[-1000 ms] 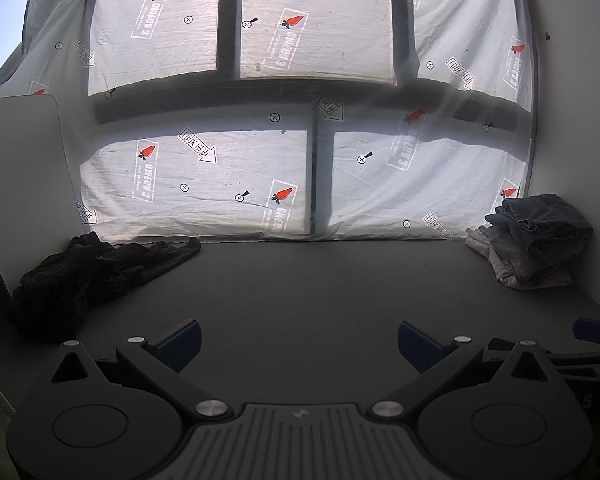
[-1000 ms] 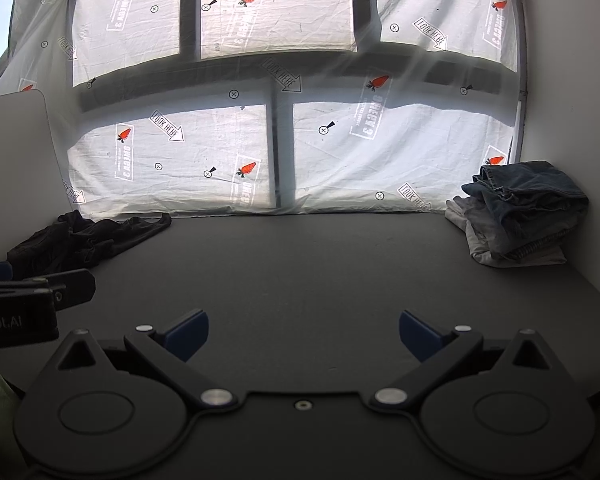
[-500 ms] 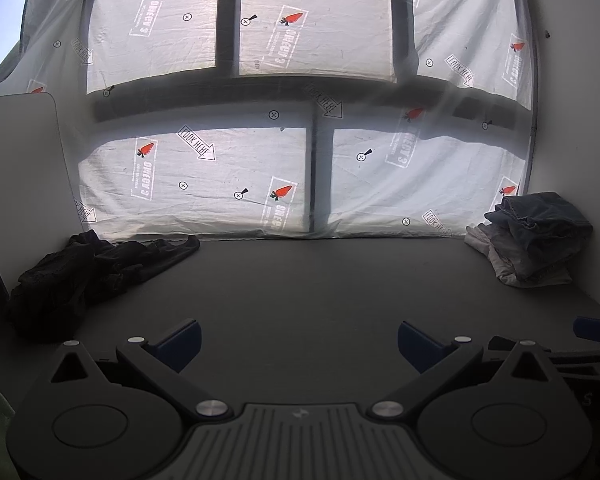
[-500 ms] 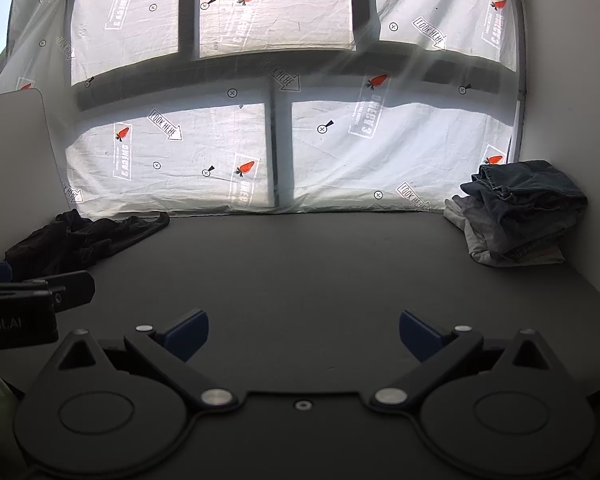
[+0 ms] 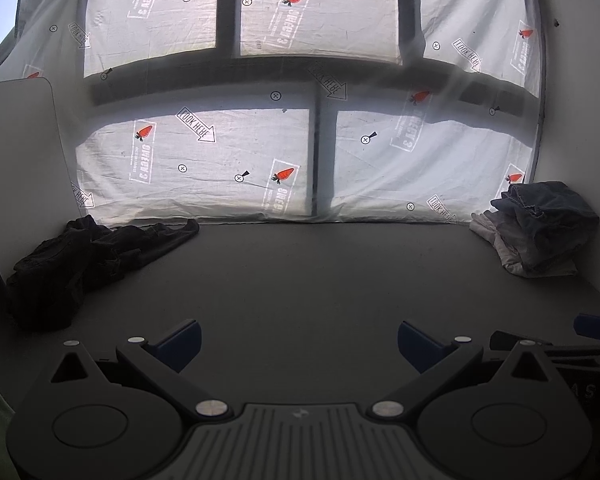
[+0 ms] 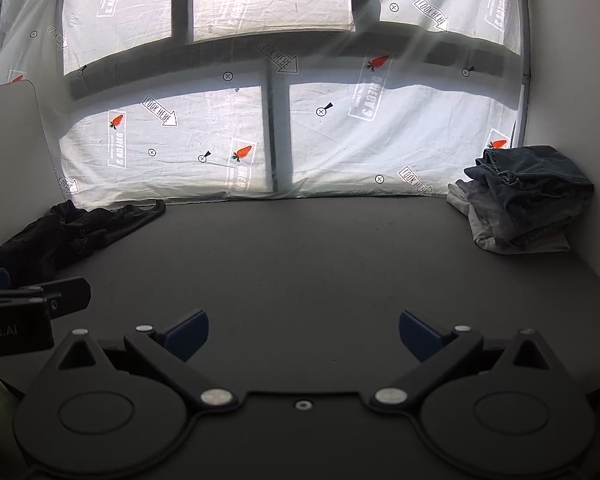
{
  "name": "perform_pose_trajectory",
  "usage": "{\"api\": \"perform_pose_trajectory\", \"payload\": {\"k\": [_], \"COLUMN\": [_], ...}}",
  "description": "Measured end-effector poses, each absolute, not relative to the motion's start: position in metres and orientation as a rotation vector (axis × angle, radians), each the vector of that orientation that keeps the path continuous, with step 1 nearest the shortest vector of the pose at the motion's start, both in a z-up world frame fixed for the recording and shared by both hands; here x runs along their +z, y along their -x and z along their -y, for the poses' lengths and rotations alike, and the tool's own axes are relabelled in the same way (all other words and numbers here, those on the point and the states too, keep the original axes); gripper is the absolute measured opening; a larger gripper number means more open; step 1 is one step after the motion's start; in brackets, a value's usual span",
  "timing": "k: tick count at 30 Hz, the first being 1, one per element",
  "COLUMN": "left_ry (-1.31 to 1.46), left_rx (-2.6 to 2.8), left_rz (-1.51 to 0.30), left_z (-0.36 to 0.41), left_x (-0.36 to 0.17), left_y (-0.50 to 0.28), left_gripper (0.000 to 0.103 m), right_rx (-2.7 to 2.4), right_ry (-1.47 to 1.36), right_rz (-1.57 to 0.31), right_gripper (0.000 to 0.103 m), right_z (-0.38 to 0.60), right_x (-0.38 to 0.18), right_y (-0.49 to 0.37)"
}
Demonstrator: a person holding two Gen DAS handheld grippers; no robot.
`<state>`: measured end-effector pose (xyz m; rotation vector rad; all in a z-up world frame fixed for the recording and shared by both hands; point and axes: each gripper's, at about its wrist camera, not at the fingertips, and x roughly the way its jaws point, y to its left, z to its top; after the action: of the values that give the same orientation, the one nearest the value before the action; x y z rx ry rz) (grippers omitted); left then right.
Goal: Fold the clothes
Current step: 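Move both tools toward the pile of dark clothes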
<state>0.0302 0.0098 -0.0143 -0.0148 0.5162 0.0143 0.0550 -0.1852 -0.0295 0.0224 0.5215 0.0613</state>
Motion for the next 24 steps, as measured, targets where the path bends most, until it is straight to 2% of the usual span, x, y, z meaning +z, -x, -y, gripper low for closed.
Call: {"api": "perform_pose_trajectory", "payload": {"k": [8,17,24], "left_ry": [0.034,0.106,0.198], "left_rx": [0.015,0.088,0.194], "left_rz": [-0.546,-0.576,-0.617], "left_z": [-0.005,-0.028,-0.053], "left_x": [-0.019,-0.014,-0.030], "left_y": [-0.083,-0.154,-0.192], "left_gripper": [0.103,0.103,0.103], "right_rx": [0.038,0.064,0.073], "right_ry": [-0.052,-0.058,-0.040], "right_rz": [-0.545,-0.584,-0.632], "right_gripper": [0.103,0.103,0.103], "right_z": [0.199,0.193,0.177], "right_x": [-0.028,-0.029,-0.039], "right_y": [-0.100,-0.184,-0.239]}}
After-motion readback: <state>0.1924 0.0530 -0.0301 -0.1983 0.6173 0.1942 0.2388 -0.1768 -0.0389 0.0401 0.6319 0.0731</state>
